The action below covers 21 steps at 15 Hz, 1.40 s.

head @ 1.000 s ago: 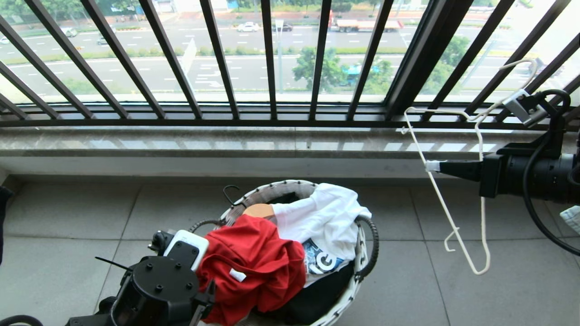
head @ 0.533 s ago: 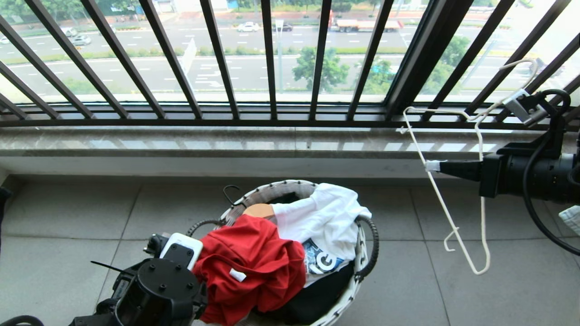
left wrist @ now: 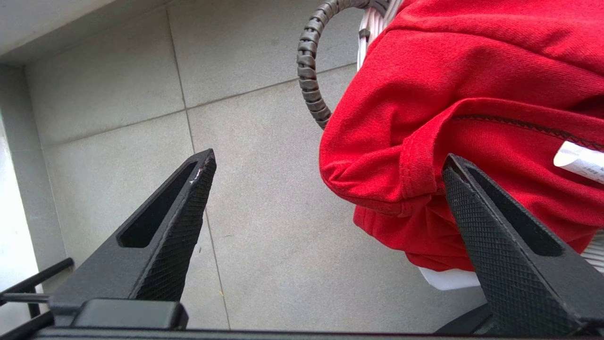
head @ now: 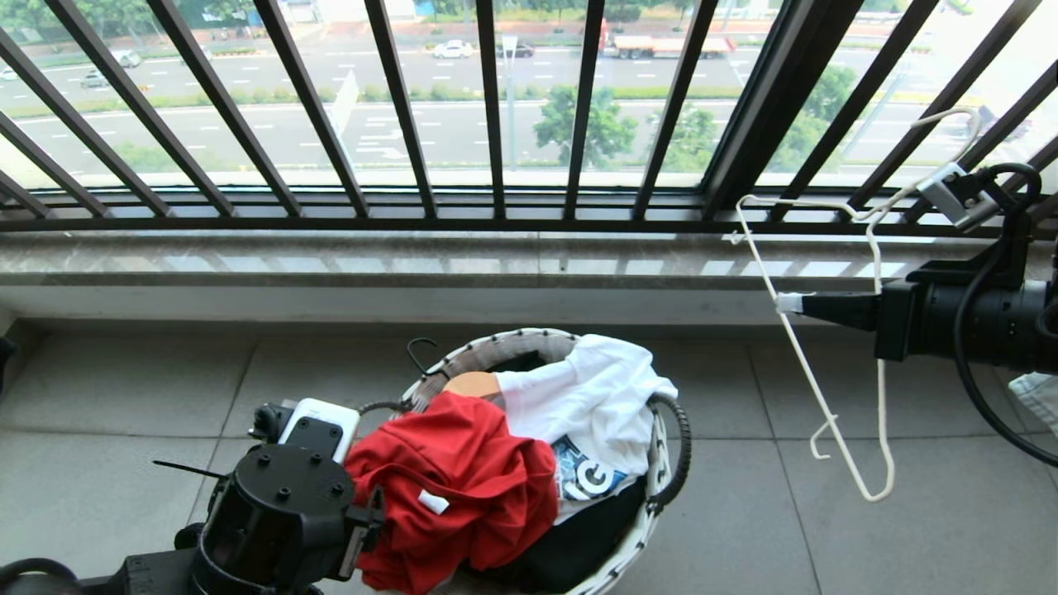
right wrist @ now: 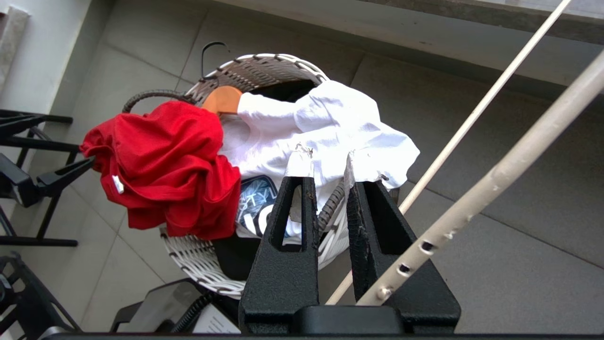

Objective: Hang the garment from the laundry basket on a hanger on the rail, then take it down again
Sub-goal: Pick up clothes from the basket

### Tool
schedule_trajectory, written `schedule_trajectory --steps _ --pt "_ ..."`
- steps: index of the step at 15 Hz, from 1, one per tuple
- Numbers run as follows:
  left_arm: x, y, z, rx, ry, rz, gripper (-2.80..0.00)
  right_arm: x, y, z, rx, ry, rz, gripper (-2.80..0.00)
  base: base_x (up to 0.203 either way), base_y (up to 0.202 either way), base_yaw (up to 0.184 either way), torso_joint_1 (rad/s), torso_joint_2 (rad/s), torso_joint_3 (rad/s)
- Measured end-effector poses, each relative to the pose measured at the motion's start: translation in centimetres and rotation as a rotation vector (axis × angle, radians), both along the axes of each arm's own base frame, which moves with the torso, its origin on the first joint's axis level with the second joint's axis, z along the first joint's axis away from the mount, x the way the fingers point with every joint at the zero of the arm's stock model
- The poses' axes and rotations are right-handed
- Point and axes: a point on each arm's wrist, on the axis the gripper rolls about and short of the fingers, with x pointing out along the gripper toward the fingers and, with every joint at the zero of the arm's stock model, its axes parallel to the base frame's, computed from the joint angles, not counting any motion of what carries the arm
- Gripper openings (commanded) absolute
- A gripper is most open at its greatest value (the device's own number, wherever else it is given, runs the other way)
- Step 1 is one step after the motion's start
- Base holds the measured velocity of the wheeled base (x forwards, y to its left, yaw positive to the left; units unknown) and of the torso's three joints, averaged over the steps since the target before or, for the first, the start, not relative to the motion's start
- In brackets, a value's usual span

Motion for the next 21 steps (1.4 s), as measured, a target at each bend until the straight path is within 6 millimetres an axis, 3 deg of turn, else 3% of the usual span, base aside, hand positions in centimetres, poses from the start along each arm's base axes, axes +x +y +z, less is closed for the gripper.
schedule_trajectory --steps 16,17,21 --pt "1.3 -0.7 -1.2 -0.005 -0.012 0.018 0.00 -0.1 0.0 0.1 0.000 -0.003 0.000 -2.80 0.000 0.000 0.000 0.000 0.00 0.000" --pt "1.2 -0.6 -1.2 0.000 -0.013 0.015 -2.80 -0.1 0.0 0.1 0.000 -0.003 0.000 -2.80 0.000 0.000 0.000 0.000 0.00 0.000" --pt "1.1 -0.5 -1.1 0.004 -0.015 0.013 -2.80 -0.1 0.0 0.1 0.000 -0.003 0.000 -2.80 0.000 0.000 0.000 0.000 0.00 0.000"
